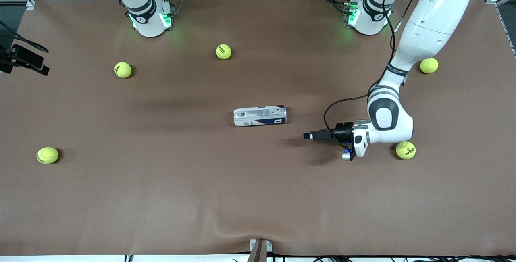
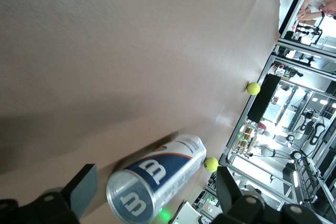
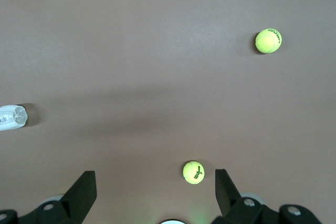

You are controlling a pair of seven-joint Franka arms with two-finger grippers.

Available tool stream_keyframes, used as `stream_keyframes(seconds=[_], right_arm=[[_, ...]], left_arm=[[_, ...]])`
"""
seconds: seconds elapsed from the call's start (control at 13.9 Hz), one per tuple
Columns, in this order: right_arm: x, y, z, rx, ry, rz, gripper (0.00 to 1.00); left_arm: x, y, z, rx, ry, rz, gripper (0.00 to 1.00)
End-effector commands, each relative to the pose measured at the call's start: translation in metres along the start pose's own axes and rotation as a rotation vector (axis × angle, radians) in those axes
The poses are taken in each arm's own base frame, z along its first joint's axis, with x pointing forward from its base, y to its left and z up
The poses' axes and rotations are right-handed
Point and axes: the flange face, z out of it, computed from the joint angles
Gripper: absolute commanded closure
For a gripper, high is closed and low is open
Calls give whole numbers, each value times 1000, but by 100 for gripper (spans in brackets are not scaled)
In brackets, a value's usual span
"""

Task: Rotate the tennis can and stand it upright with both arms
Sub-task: 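Move the left gripper to the can's open end and grasp it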

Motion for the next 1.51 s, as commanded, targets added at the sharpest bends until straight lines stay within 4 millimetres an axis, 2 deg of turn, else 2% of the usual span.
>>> stream_keyframes(seconds=[0.0,0.14,0.29,0.72,0.93,1.44], right_arm=[[-4,1,1,8,2,8,0],[-4,2,1,8,0,12,0],[-3,4,1,7,3,16,0],[1,1,7,9,-6,11,0],[3,4,6,7,6,17,0],[1,6,6,5,-1,19,0]], left_arm=[[-17,14,4,0,28,16,0],[-26,20,24,29,27,35,0],[-30,21,30,23,20,29,0],[-49,5,48,16,-17,-9,0],[-57,8,63,-17,-19,-29,0],[-70,-4,87,-21,3,-23,0]])
